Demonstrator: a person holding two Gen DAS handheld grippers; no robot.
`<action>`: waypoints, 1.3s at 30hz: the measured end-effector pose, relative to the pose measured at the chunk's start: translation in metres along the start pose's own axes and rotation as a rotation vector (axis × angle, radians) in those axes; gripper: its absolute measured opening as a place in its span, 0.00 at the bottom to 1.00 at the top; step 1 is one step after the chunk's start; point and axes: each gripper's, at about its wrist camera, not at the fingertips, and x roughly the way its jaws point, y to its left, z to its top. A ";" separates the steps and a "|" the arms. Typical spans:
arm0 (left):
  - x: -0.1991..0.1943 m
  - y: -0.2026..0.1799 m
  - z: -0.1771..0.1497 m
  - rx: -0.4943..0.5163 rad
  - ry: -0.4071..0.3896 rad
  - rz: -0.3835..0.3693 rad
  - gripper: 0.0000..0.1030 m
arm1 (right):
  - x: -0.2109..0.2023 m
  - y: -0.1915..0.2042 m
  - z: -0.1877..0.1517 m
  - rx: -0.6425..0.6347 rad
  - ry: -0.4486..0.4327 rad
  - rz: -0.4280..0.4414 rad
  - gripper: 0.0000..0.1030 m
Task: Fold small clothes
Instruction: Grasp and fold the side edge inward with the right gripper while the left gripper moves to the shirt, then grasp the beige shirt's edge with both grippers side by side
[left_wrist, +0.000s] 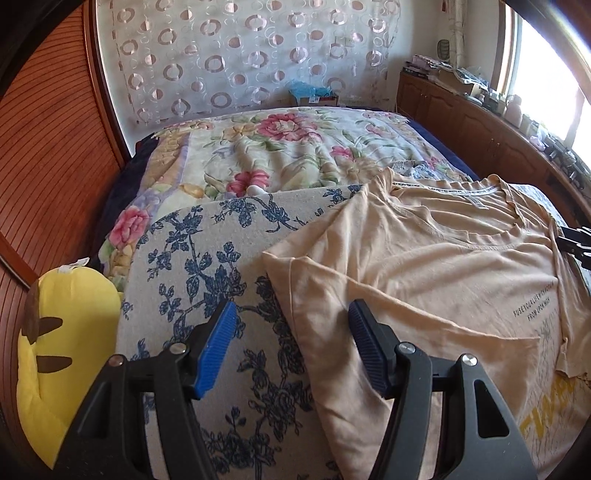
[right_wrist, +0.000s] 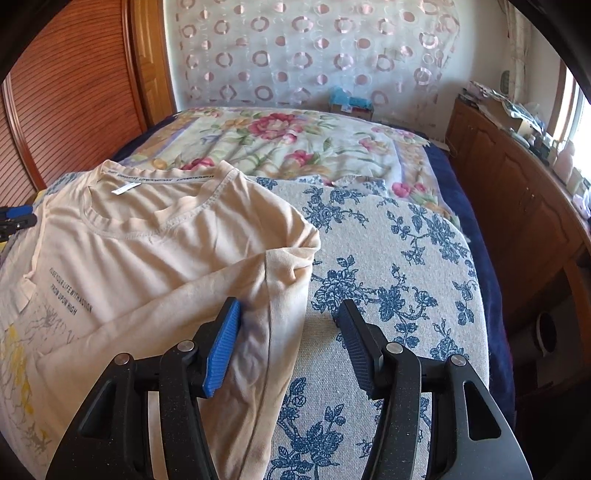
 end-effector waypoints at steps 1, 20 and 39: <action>0.003 0.000 0.001 -0.001 0.004 -0.003 0.61 | 0.000 -0.001 0.000 -0.001 0.000 0.000 0.56; 0.009 -0.005 0.016 0.025 0.029 -0.090 0.43 | 0.006 -0.008 0.005 -0.034 0.021 0.040 0.57; -0.094 -0.036 -0.008 0.073 -0.154 -0.154 0.04 | -0.041 0.040 0.030 -0.082 -0.134 0.144 0.04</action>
